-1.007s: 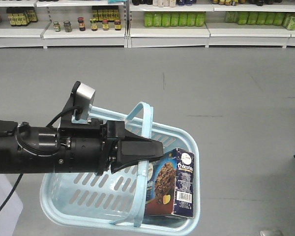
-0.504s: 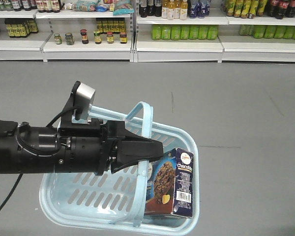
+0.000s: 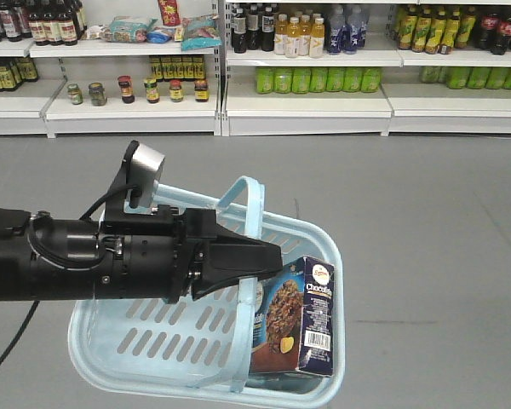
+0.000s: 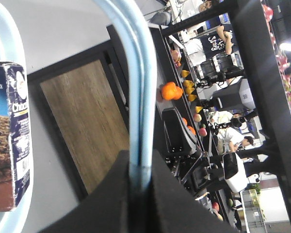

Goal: Left arm holds basket, right arm returns cookies

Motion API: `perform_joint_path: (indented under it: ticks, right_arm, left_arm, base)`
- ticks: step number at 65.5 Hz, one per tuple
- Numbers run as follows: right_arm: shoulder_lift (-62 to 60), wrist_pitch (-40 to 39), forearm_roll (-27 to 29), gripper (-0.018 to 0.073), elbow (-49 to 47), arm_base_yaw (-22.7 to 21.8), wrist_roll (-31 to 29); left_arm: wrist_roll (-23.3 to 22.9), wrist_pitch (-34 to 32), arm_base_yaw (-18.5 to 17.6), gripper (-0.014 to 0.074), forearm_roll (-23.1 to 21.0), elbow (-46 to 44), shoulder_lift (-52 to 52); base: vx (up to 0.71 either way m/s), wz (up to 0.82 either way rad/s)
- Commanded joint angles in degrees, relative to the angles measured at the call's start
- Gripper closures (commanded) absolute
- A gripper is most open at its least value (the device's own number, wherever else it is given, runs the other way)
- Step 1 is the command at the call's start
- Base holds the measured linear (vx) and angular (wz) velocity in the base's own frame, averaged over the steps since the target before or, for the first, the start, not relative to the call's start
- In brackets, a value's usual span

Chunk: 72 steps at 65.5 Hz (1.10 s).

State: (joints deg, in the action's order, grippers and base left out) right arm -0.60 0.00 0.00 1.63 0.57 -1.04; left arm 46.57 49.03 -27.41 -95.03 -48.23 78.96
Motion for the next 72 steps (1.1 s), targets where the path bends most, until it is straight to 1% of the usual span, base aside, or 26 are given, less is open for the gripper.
perform_joint_path:
  ticks: [1,34,72]
  right_arm:
    - [-0.42,-4.04,0.0,0.0566,0.09,-0.03,-0.48]
    - [-0.42,-4.04,0.0,0.0566,0.09,-0.03,-0.48]
    - [-0.42,-4.04,0.0,0.0566,0.09,-0.03,-0.48]
  left_arm:
    - [0.61,2.95,-0.24,0.0603,-6.46,-2.26,-1.85]
    - [0.61,2.92,-0.24,0.0603,-6.46,-2.26,-1.85]
    - [0.61,1.38,-0.24,0.0603,-6.46,-2.26,-1.69]
  base:
    - [0.57,-0.06]
    - [0.57,0.01]
    - [0.54,0.01]
